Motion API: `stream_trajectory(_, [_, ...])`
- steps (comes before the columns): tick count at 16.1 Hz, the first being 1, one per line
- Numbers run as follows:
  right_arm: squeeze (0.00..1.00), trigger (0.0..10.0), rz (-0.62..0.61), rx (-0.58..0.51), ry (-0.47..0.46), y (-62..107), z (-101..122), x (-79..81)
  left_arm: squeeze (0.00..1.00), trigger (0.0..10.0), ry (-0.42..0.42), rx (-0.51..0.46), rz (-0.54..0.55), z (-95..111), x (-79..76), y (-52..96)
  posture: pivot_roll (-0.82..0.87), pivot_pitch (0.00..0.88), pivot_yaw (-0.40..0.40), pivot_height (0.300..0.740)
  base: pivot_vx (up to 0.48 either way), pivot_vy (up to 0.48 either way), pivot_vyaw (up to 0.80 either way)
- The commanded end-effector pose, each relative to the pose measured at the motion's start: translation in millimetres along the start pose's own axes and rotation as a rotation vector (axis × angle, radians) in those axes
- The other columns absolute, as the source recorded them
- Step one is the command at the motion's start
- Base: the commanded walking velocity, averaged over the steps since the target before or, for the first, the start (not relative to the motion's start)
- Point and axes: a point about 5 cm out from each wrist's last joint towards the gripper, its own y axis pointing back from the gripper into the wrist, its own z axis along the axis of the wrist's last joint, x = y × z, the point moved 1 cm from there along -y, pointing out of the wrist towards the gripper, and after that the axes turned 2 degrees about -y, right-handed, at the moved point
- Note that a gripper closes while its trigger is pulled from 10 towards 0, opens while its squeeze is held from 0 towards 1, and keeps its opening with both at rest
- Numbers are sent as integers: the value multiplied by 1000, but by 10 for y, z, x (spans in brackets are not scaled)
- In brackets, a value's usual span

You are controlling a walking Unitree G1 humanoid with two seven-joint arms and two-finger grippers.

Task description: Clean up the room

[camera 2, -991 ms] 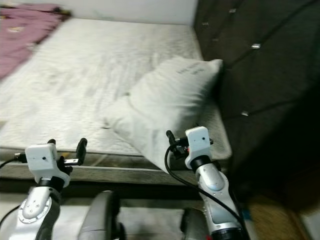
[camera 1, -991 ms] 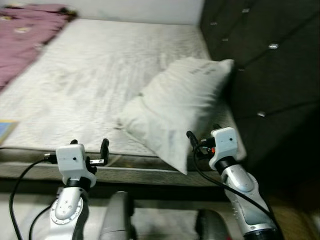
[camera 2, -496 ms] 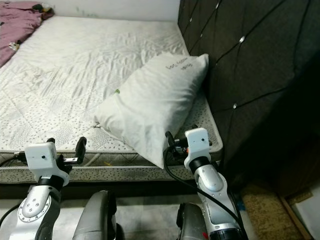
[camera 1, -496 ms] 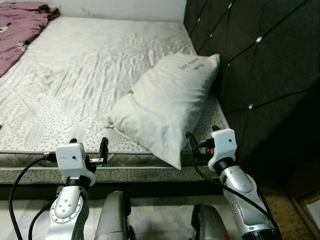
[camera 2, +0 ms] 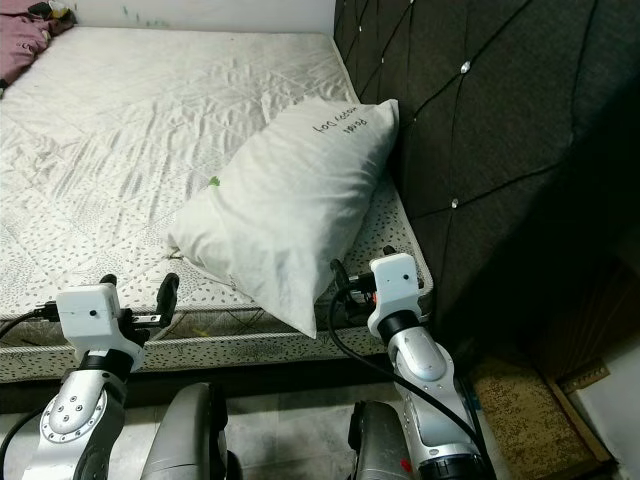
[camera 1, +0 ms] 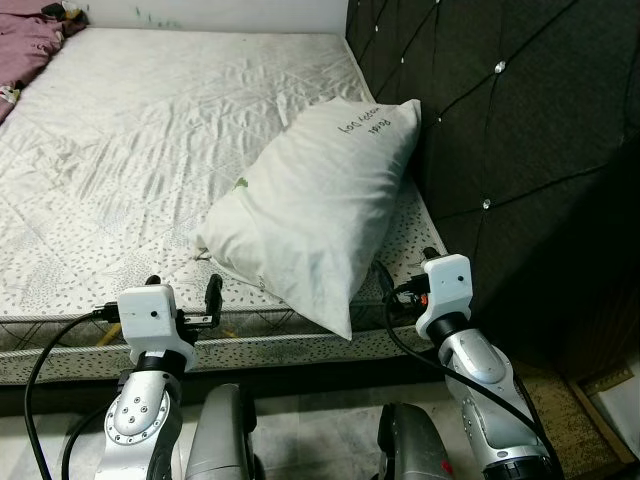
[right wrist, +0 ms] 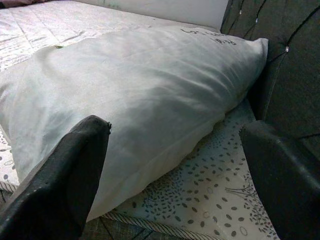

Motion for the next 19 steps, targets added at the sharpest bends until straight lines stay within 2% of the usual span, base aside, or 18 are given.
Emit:
stream_trajectory(1, [0, 10000, 5, 3, 19, -6, -7, -10, 0, 10000, 3, 5, -10, -16, -10, 4, 41, 97, -28, 582, 259, 0, 0])
stream_trajectory(6, [0, 10000, -2, 8, 26, -9, -17, -7, 0, 10000, 0, 10, -15, -21, -14, -5, 40, 106, -25, 582, 257, 0, 705])
stream_trajectory(8, [0, 10000, -11, 8, 17, -14, -18, -25, 0, 10000, 1, 11, -15, -20, -15, -12, 40, 112, -25, 582, 251, 0, 0])
stream_trajectory(15, [0, 10000, -17, 6, 3, -28, -20, -28, 0, 10000, 9, 24, -13, -32, -26, -32, 43, 108, -25, 582, 0, 0, 0])
stream_trajectory(18, [0, 10000, -15, 6, -9, -27, -16, -28, 0, 10000, 6, 30, -13, -40, -24, -35, 43, 108, -25, 537, 0, 0, 0])
stream_trajectory(19, [0, 10000, -17, 32, 7, -29, -29, -43, 0, 10000, 2, 45, -9, -57, -16, -35, 43, 108, -25, 537, 0, 0, 0])
